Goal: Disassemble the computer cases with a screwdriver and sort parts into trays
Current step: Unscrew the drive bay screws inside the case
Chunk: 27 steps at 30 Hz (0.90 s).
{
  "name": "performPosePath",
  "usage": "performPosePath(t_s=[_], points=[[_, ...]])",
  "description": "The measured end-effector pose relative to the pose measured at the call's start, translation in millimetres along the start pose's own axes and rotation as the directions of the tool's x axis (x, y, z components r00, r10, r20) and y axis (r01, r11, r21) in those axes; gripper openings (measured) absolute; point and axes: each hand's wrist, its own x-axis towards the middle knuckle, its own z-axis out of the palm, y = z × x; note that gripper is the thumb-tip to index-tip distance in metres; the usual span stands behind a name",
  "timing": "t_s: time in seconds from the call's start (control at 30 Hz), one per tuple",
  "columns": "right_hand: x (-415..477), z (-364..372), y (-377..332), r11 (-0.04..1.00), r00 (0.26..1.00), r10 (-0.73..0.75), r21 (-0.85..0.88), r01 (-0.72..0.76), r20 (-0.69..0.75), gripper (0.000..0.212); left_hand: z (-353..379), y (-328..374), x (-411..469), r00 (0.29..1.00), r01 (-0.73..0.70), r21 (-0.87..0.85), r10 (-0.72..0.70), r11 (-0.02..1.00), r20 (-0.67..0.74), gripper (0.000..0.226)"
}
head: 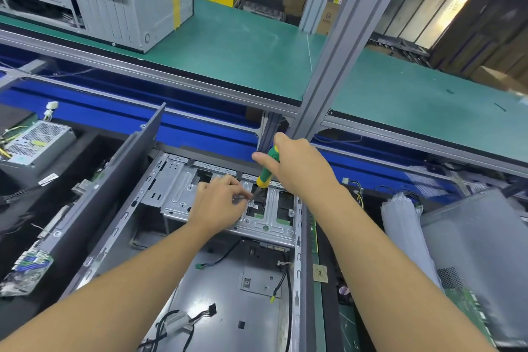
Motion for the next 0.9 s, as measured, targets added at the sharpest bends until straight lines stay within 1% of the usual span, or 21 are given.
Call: performPosePath(t_s=[0.07, 0.17, 0.27, 0.33, 0.4, 0.47, 0.53, 0.6, 0.7, 0.73, 0.8, 0.9], points=[[0.9, 0.4, -0.8, 0.999, 1.000, 0.003, -0.041, -0.004, -0.017, 0.046, 1.3, -0.7, -0.1, 1.000, 0.000, 0.005, 0.000, 1.000, -0.001, 0.012], [1.5, 1.2, -0.9, 0.997, 1.000, -0.006, -0.078, 0.006, -0.007, 0.036, 1.8, -1.8, -0.1, 1.000, 0.004, 0.004, -0.004, 1.000, -0.003, 0.012], [-1.1, 0.2, -1.7, 0.998, 0.998, -0.060, -0.014, 0.060, 0.030, 0.030, 2.9, -2.2, -0.3, 1.000, 0.004, 0.003, -0.004, 1.000, -0.004, 0.012], [-0.9, -1.3, -3.7, 0.996, 0.995, -0.084, 0.027, 0.083, 0.061, 0.032, 3.2, -2.0, -0.3, 1.000, 0.005, 0.007, -0.005, 1.000, -0.006, 0.011], [0.7, -1.6, -5.8, 0.999, 0.997, -0.045, 0.013, 0.044, 0.066, 0.037, 3.4, -1.9, 0.1, 1.000, 0.005, 0.012, -0.005, 1.000, -0.007, 0.011], [2.4, -0.3, -7.6, 1.000, 0.999, 0.012, -0.014, -0.011, 0.041, 0.043, 3.6, -1.9, -0.2, 1.000, 0.008, 0.017, -0.008, 1.000, -0.004, 0.011], [3.7, 1.6, -9.9, 0.999, 0.999, 0.035, -0.034, -0.034, 0.023, 0.048, 3.5, -1.6, -0.6, 1.000, 0.008, 0.016, -0.008, 1.000, -0.007, 0.012], [4.6, 2.1, -12.7, 0.998, 0.999, 0.041, -0.046, -0.040, 0.018, 0.048, 3.0, -1.2, -0.7, 1.000, 0.003, 0.015, -0.002, 1.000, -0.013, 0.013], [5.7, 1.4, -16.1, 0.996, 1.000, 0.021, -0.087, -0.019, 0.017, 0.039, 1.4, 0.3, -1.0, 1.000, 0.003, -0.011, -0.003, 1.000, -0.013, 0.014], [6.3, 1.0, -16.8, 0.997, 1.000, 0.004, -0.075, -0.002, 0.026, 0.034, 1.0, 0.7, -1.1, 1.000, 0.007, -0.036, -0.008, 0.999, -0.014, 0.016], [8.4, -0.8, -16.9, 0.999, 0.997, -0.037, -0.019, 0.038, 0.073, 0.027, 0.3, 0.4, -1.2, 1.000, 0.019, -0.086, -0.020, 0.996, -0.016, 0.020], [12.3, -7.7, -15.7, 0.998, 0.985, -0.066, 0.022, 0.064, 0.159, 0.025, 0.2, -0.3, -1.4, 1.000, 0.024, -0.099, -0.026, 0.995, -0.011, 0.021]])
